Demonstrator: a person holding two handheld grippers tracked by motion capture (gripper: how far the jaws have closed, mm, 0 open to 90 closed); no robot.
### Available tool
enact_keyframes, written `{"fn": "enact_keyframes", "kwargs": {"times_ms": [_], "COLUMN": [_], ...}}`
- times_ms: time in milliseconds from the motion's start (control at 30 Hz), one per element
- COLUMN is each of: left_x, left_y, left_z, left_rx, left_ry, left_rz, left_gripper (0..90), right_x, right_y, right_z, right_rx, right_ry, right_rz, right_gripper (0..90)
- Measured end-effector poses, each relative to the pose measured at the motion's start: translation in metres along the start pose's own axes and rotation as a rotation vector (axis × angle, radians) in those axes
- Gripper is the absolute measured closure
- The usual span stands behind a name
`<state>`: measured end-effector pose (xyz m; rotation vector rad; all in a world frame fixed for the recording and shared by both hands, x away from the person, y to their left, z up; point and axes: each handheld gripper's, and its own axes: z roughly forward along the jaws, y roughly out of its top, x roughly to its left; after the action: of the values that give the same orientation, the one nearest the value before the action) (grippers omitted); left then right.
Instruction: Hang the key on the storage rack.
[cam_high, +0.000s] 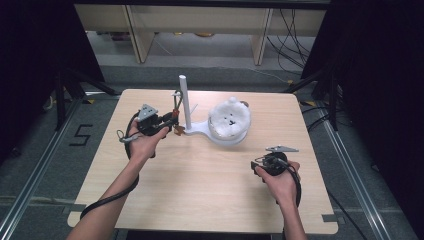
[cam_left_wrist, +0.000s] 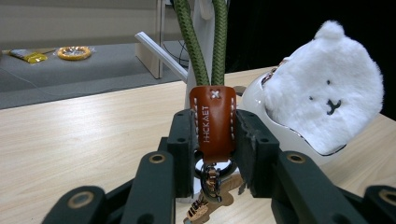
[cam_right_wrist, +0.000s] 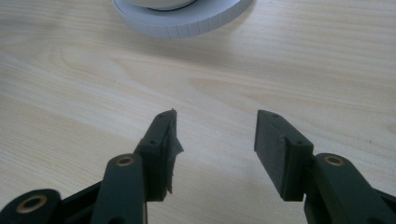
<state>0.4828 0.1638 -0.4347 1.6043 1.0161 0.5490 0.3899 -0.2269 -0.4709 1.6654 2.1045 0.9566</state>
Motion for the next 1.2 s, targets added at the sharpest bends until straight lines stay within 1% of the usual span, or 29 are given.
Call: {"fn": "enact_keyframes", "kwargs": {"times_ms": [67,100,133,167,367,433,467,667,733,767,800,833,867,900,933,1000,1033,1067,1200], "left_x": [0.000,0.000,0.000,0.000,-0.001,-0.001,-0.001,-0.002,-0.003,-0.003,-0.003,-0.003,-0.003,-0.003,-0.003,-0.003,-0.003,-0.003,-0.004], "left_y": [0.000,-0.001,-0.001,-0.001,-0.001,-0.002,-0.003,-0.005,-0.004,-0.004,-0.004,-0.004,-0.004,-0.004,-0.005,-0.004,-0.004,-0.004,-0.002], "left_z": [0.002,0.002,0.003,0.004,0.009,0.011,0.012,0.019,0.021,0.022,0.023,0.024,0.024,0.025,0.025,0.025,0.024,0.023,0.012], "left_rx": [0.003,0.008,0.008,0.010,0.022,0.026,0.030,0.047,0.051,0.054,0.060,0.058,0.062,0.069,0.072,0.082,0.086,0.090,0.098], "left_ry": [0.000,0.002,0.003,0.005,0.013,0.017,0.020,0.029,0.034,0.033,0.036,0.039,0.040,0.044,0.045,0.052,0.056,0.062,0.072], "left_rz": [0.000,0.003,0.004,0.007,0.019,0.024,0.023,0.047,0.047,0.049,0.051,0.053,0.054,0.057,0.058,0.067,0.071,0.076,0.099], "left_gripper": [68.3,68.2,68.2,68.1,67.7,67.5,67.4,66.5,66.2,66.0,65.9,65.6,65.3,64.4,63.1,59.9,57.4,54.9,48.8], "right_x": [0.000,0.001,0.001,-0.002,-0.002,-0.002,-0.003,-0.002,-0.005,-0.005,-0.005,-0.006,-0.005,-0.004,-0.005,-0.006,-0.004,-0.004,-0.005], "right_y": [0.000,0.000,-0.001,0.000,0.000,0.000,0.000,0.000,0.000,0.000,0.000,-0.001,-0.001,-0.001,-0.001,-0.001,-0.001,-0.001,-0.001], "right_z": [0.000,0.000,0.001,0.001,0.000,0.001,0.001,0.001,0.002,0.003,0.003,0.003,0.002,0.002,0.002,0.002,0.001,0.000,0.000], "right_rx": [0.002,0.005,-0.008,-0.007,-0.002,-0.001,-0.006,0.000,-0.022,-0.023,-0.021,-0.013,-0.006,-0.005,-0.017,-0.015,-0.003,-0.001,-0.007], "right_ry": [0.002,0.003,0.009,0.012,-0.001,0.000,0.008,-0.001,0.006,0.004,-0.006,-0.018,-0.016,-0.012,0.006,0.003,0.001,-0.004,-0.004], "right_rz": [-0.006,0.005,0.011,-0.027,-0.027,-0.026,-0.029,-0.025,-0.055,-0.052,-0.038,-0.054,-0.042,-0.028,-0.038,-0.037,-0.018,-0.018,-0.014], "right_gripper": [50.1,50.0,50.0,50.0,50.1,50.1,50.0,50.0,50.0,50.0,50.0,50.0,50.0,50.0,50.0,50.0,50.0,50.0,50.0]}}
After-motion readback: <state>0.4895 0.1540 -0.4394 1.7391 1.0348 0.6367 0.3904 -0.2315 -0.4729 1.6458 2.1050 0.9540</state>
